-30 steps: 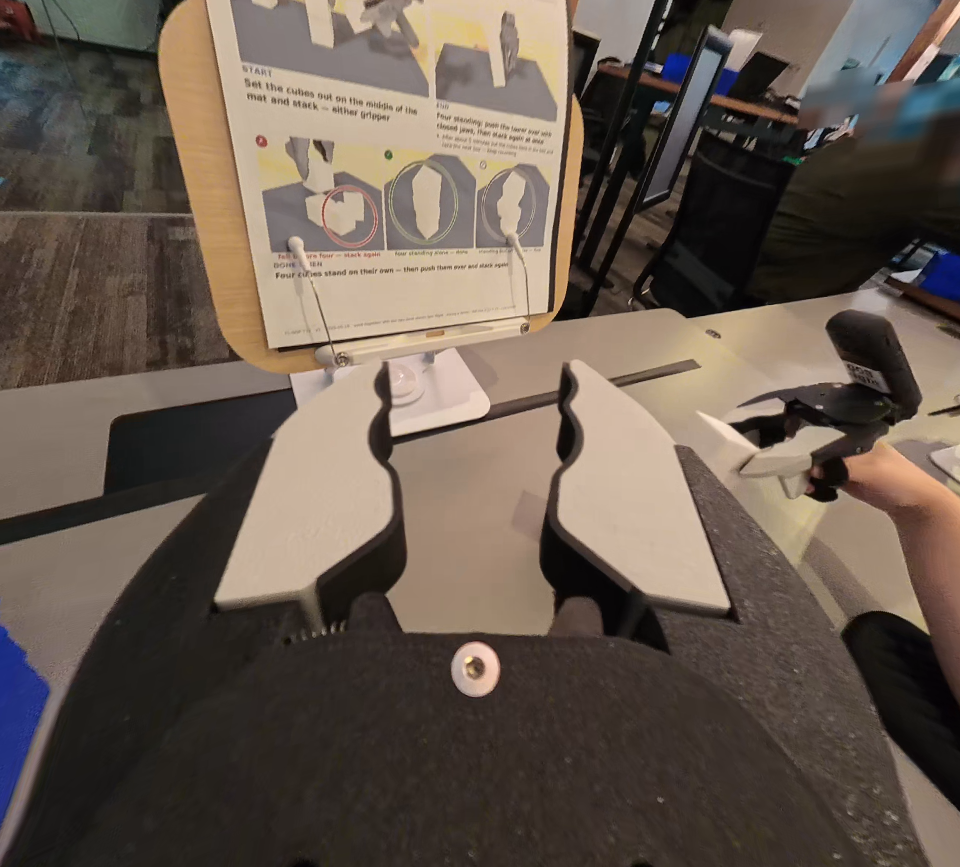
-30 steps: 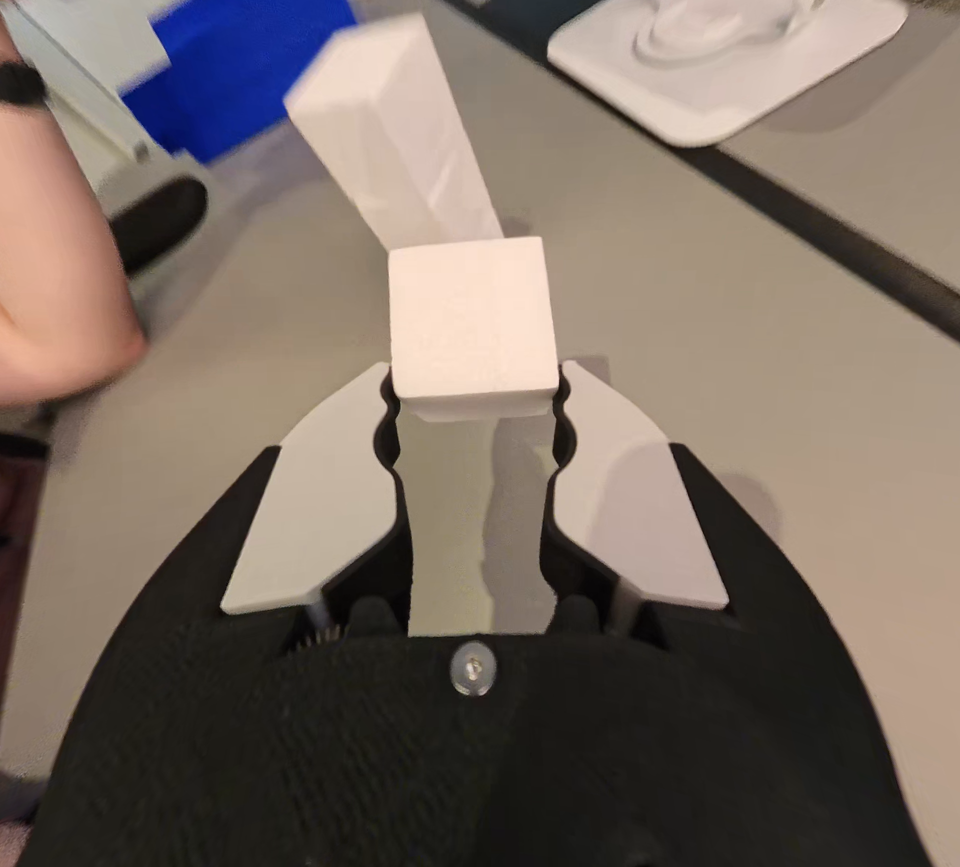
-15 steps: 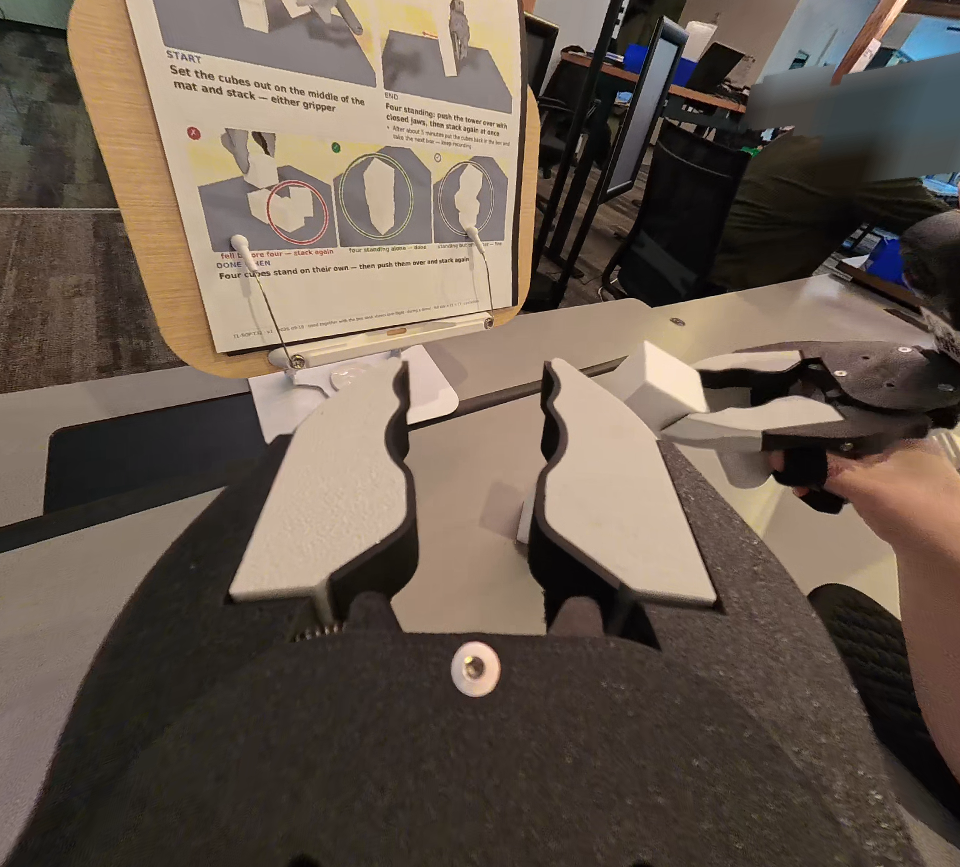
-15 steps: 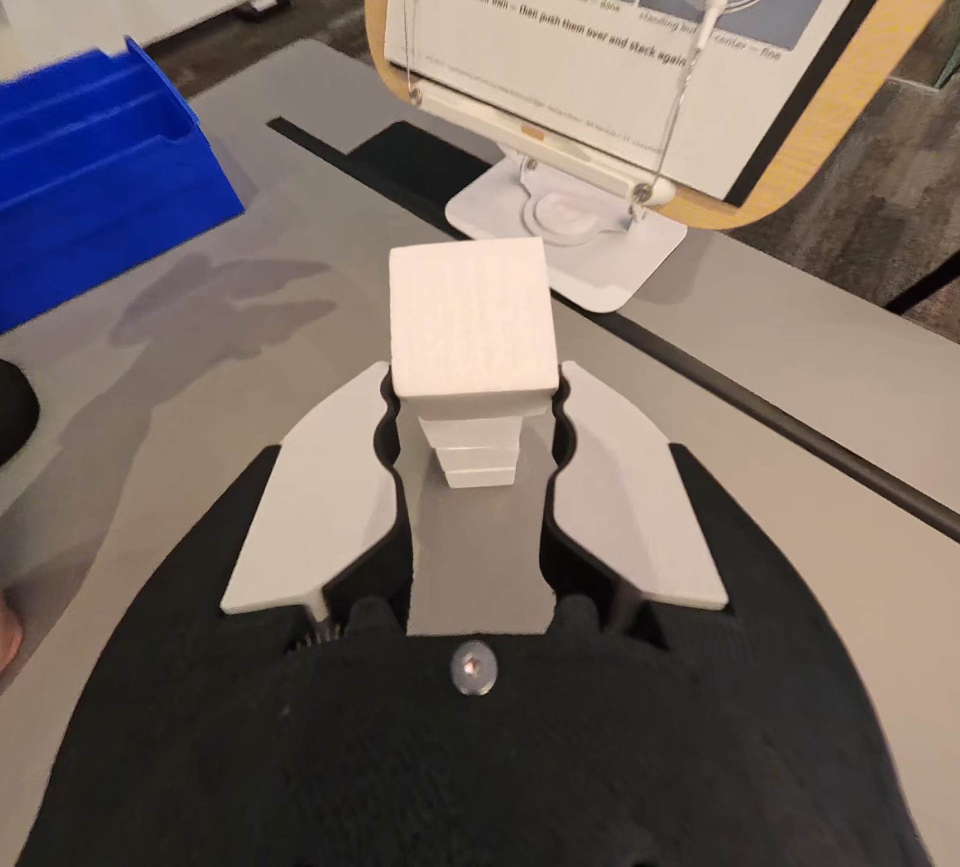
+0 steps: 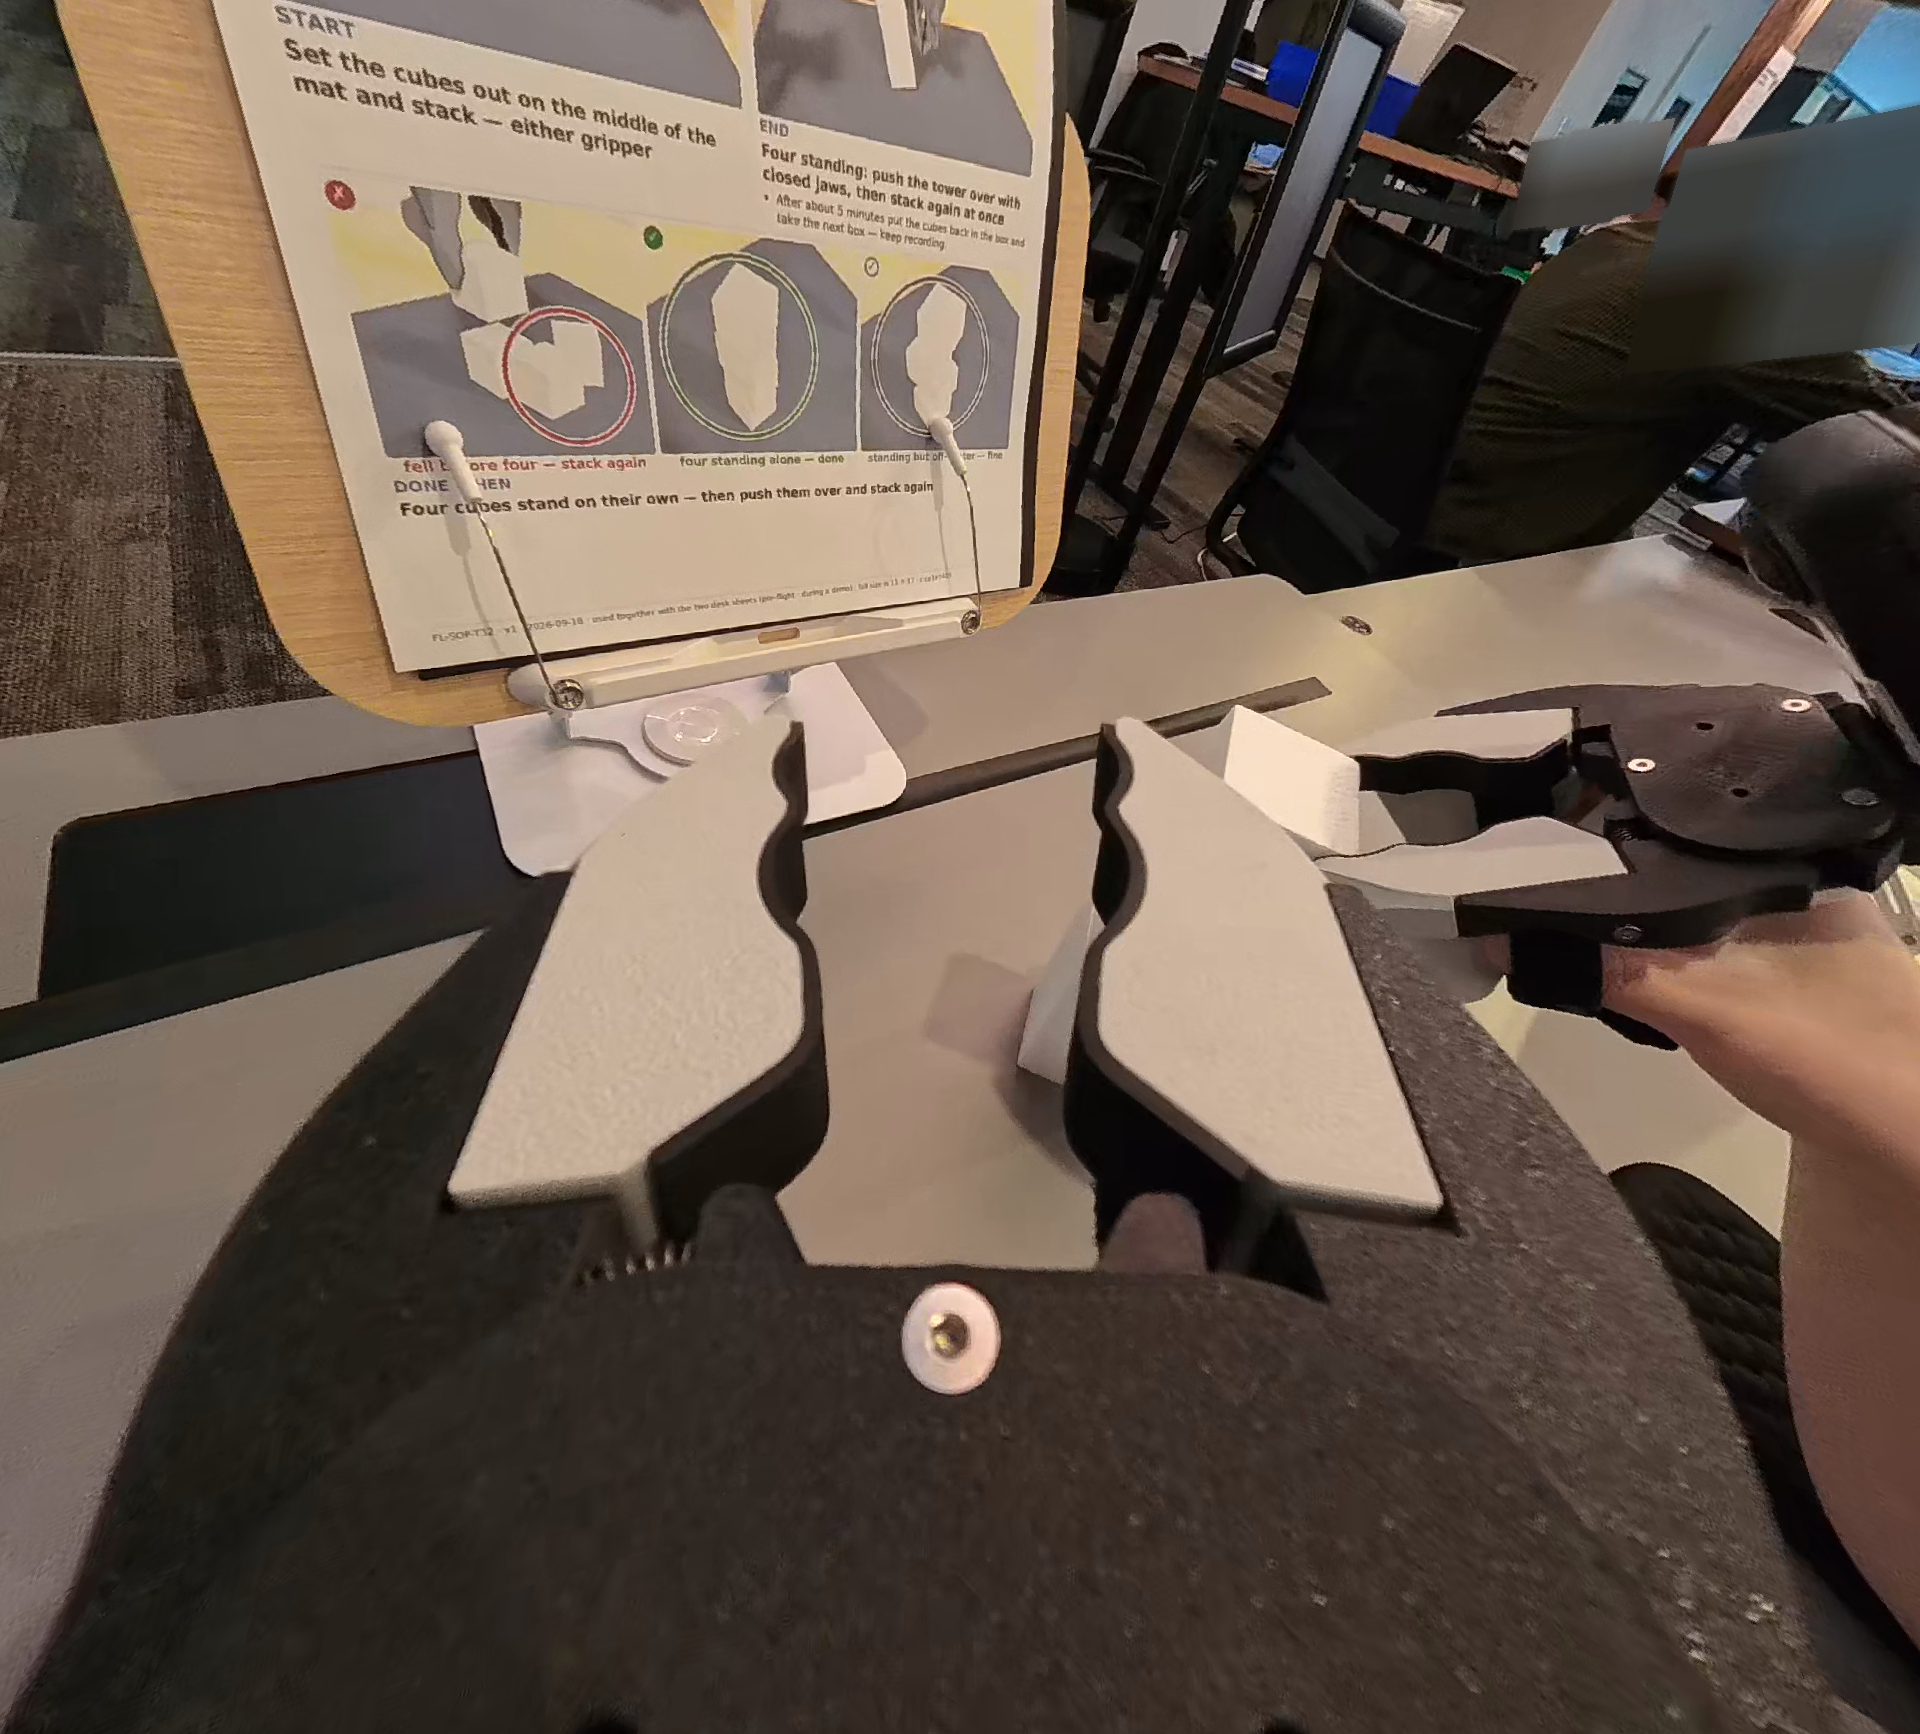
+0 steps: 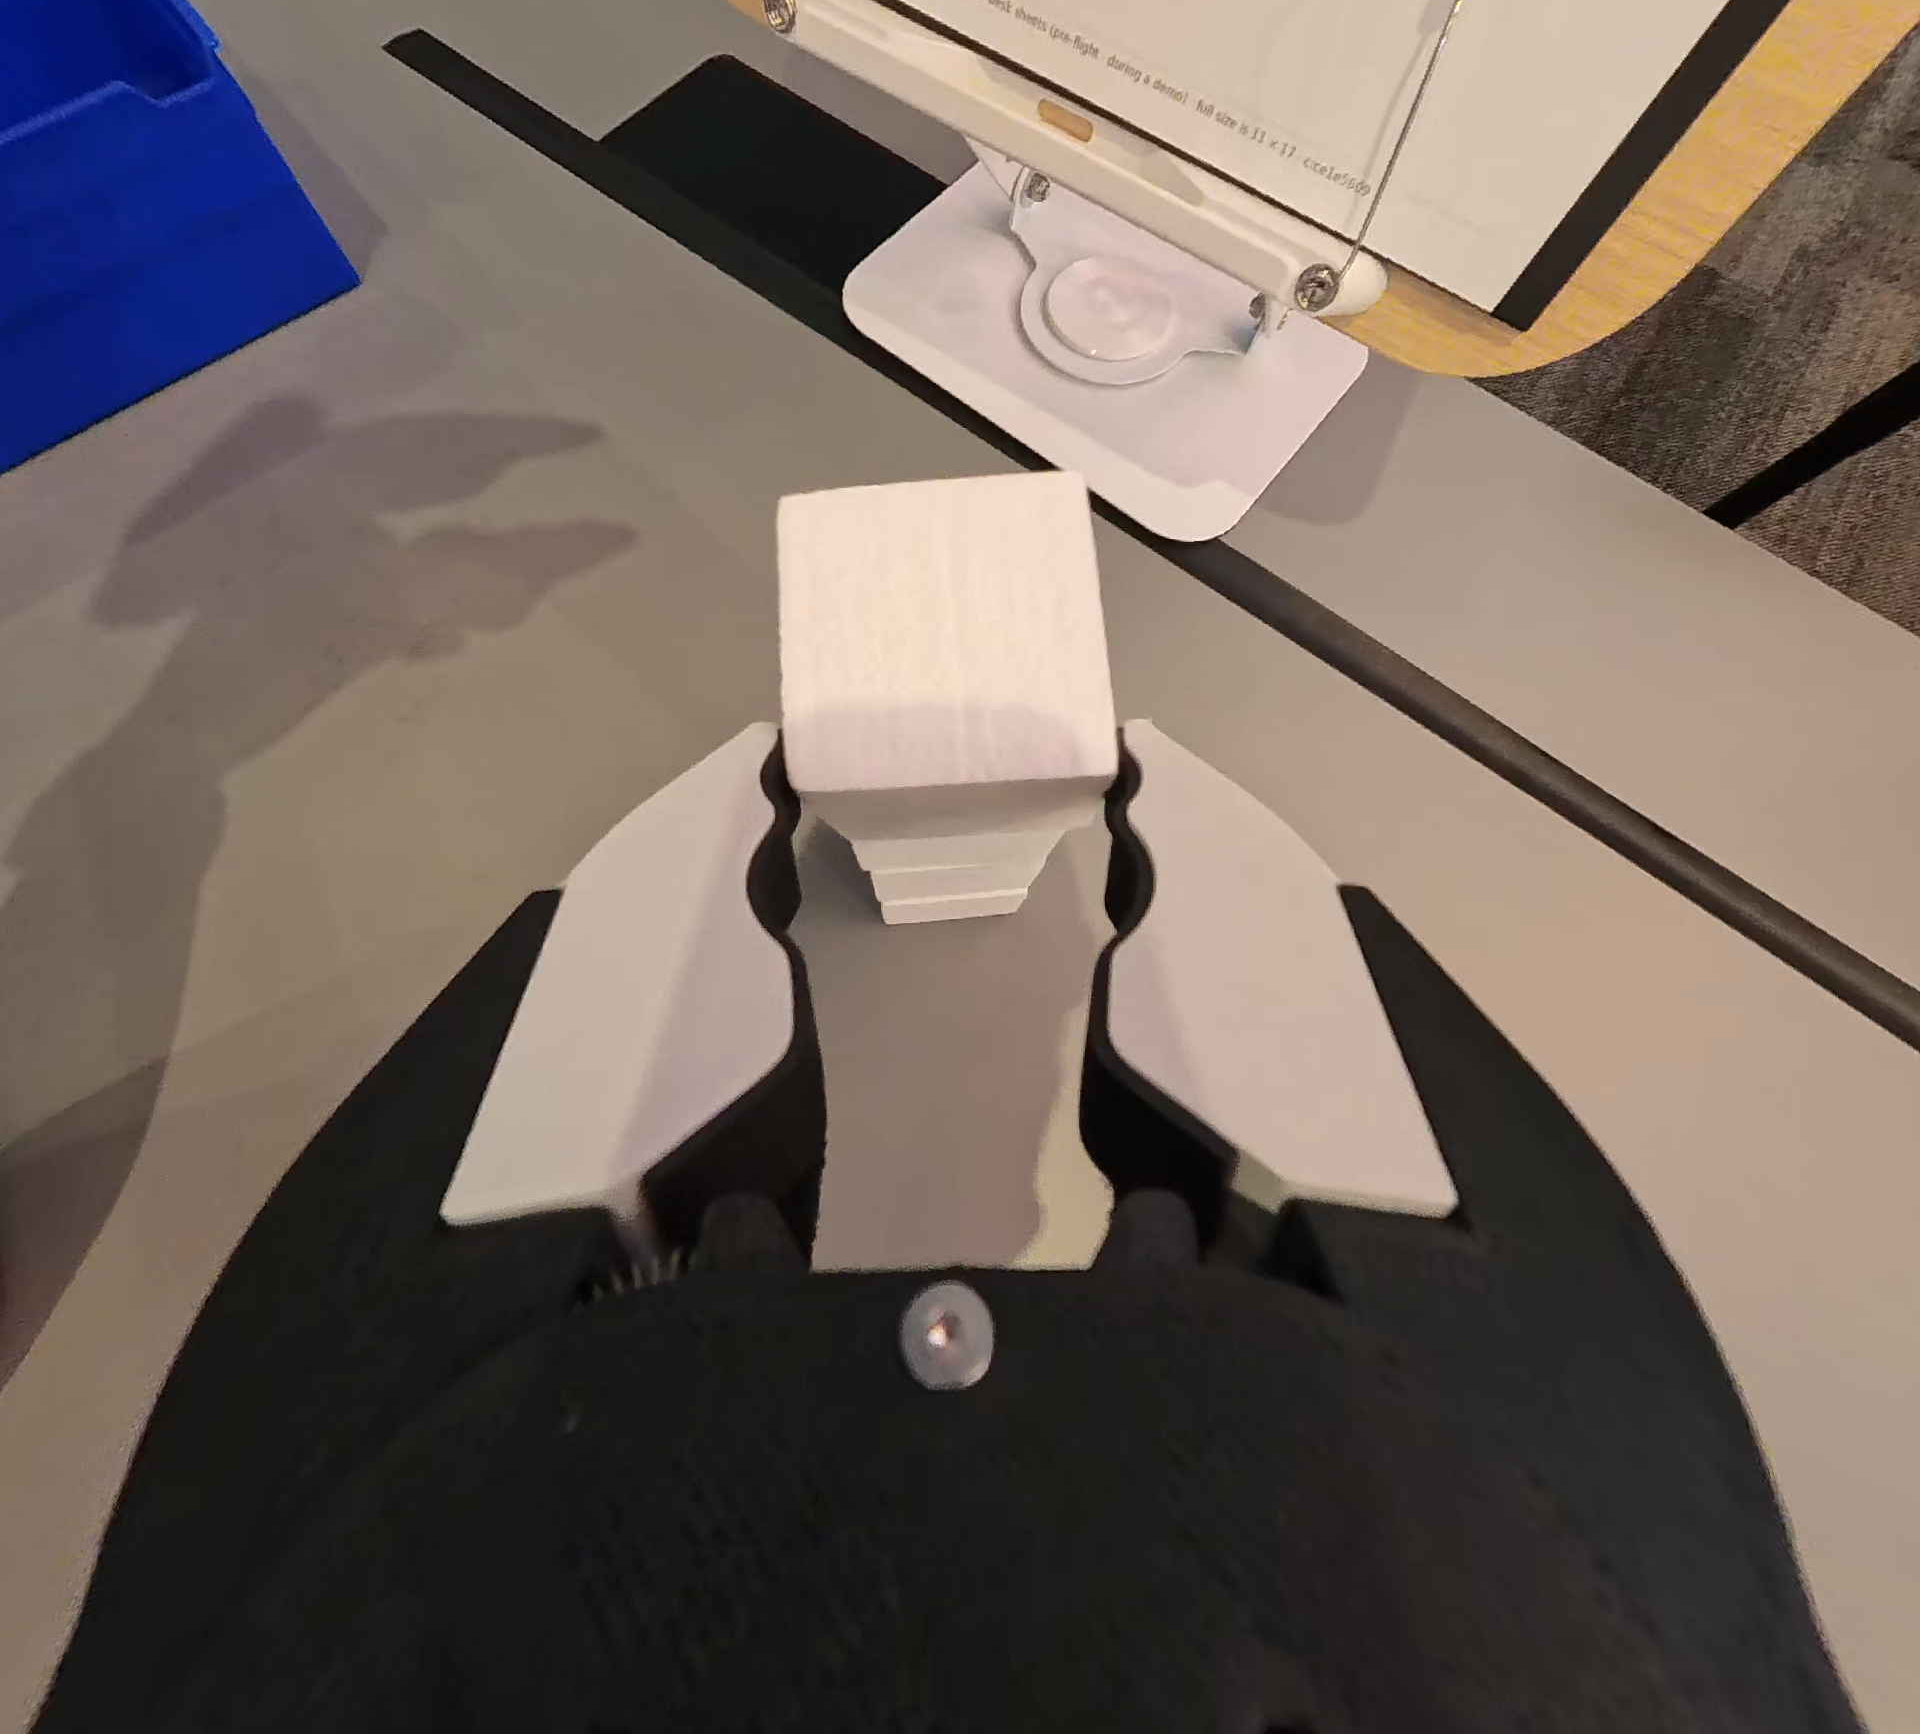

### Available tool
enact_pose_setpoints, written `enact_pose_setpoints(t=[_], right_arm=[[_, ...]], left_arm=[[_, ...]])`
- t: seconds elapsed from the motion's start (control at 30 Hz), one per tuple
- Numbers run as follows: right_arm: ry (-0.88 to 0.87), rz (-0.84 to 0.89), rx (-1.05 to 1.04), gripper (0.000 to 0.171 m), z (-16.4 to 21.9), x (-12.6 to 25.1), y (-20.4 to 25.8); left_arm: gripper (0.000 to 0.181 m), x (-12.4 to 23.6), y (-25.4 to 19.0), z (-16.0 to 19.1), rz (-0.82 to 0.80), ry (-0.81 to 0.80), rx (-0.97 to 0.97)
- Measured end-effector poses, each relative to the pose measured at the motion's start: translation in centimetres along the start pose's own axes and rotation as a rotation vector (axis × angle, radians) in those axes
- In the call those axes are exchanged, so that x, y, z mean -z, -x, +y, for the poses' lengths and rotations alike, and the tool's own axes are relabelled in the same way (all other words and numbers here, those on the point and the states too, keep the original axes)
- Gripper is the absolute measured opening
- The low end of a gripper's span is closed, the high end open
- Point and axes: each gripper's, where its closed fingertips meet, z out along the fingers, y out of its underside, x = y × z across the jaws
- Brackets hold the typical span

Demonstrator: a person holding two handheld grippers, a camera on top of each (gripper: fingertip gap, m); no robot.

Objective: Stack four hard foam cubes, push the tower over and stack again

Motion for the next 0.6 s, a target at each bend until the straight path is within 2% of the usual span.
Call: enact_pose_setpoints(t=[0.43, 0.6], right_arm=[[-0.005, 0.026, 0.032, 0.059, -0.1, -0.6, 0.1], [-0.047, -0.012, 0.067, 0.074, -0.6, 0.6, 0.0]], left_arm=[[0.053, 0.2, 0.4, 0.1, -0.010, 0.004, 0.012], [0.054, 0.3, 0.5, 0.2, -0.009, 0.008, 0.018]])
